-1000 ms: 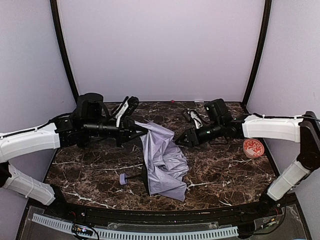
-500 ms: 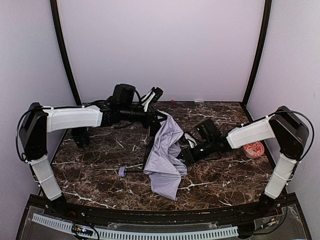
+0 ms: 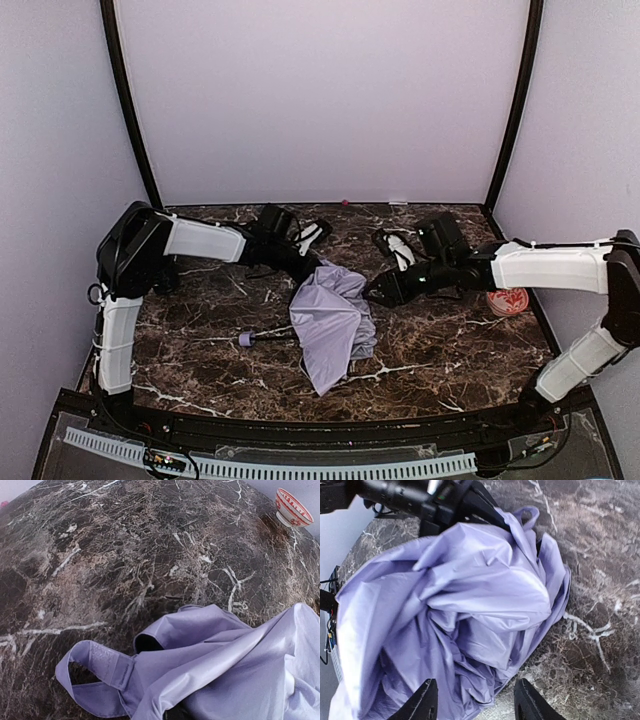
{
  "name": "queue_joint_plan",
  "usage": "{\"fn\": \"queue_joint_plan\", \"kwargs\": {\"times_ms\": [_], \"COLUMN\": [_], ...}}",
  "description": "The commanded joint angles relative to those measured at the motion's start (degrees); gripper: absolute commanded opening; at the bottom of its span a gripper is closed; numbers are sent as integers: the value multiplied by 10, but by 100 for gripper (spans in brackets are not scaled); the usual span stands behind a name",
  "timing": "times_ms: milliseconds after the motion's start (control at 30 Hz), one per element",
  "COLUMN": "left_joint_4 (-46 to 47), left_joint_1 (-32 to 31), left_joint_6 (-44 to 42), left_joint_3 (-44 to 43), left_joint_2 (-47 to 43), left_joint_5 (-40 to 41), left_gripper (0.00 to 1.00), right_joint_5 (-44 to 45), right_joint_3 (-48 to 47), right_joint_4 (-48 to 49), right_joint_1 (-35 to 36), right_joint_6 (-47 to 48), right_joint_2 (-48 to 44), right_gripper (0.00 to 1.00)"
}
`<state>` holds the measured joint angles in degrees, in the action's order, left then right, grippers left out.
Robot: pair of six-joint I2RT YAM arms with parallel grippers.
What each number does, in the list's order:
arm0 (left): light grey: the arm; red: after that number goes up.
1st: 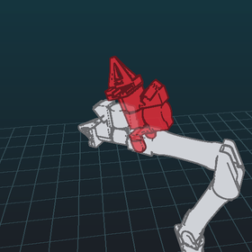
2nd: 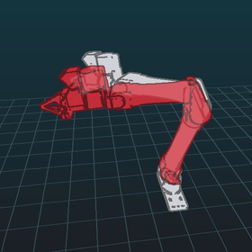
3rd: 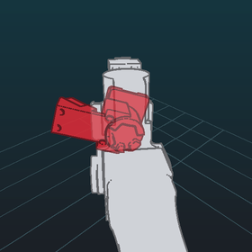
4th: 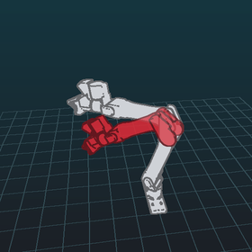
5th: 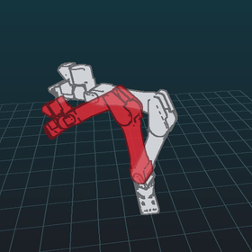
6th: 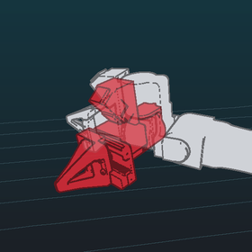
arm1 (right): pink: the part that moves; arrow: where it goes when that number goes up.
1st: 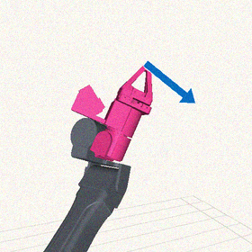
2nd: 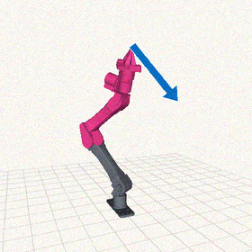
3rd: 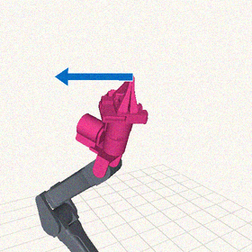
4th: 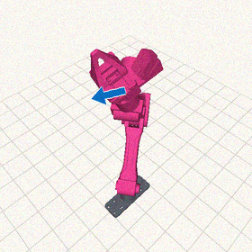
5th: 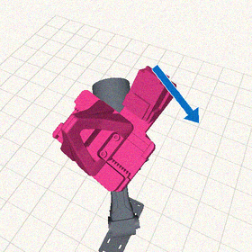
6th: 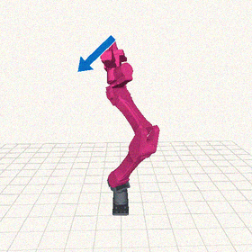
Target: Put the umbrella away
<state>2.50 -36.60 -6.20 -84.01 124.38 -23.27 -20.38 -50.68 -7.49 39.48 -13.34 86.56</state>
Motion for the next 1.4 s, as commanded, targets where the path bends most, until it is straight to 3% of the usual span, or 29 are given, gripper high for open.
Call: {"fn": "queue_joint_plan", "kwargs": {"times_ms": [0,200,367,400,433,500,567,667,833,1067,1167,1200,1300,1367], "left_joint_4": [-24,-35,-38,-41,-45,-50,-44,-14,39,-69,-62,-56,-36,-30], "left_joint_1": [-2,-2,0,1,5,10,38,45,37,2,-18,-20,-20,-20], "left_joint_6": [-25,-29,-22,-20,-19,-14,-11,-47,-83,42,110,125,146,144], "left_joint_3": [-29,-42,-61,-66,-72,-81,-76,-30,110,183,217,225,241,238], "left_joint_2": [5,11,11,11,9,0,-29,-104,-269,-366,-371,-369,-357,-345], "left_joint_5": [17,33,45,51,57,84,129,194,199,72,37,29,18,10], "left_gripper": [0,0,2,5,9,29,49,66,74,82,86,87,88,88], "right_joint_5": [27,-84,-33,-26,-22,-20,-39,-92,-108,-44,-16,-9,3,5], "right_joint_3": [5,5,-19,-22,-25,-32,-39,-37,-34,-18,-8,-7,-2,-3], "right_joint_4": [22,60,19,16,13,10,10,34,59,53,53,48,36,31], "right_joint_1": [48,79,97,97,97,95,82,60,51,102,127,131,132,128], "right_joint_6": [49,47,54,54,52,40,18,-26,-48,-1,29,38,62,76], "right_joint_2": [-59,-50,2,8,15,24,35,39,33,35,25,18,-8,-27], "right_gripper": [56,68,67,62,47,19,5,1,0,11,26,36,53,60]}}
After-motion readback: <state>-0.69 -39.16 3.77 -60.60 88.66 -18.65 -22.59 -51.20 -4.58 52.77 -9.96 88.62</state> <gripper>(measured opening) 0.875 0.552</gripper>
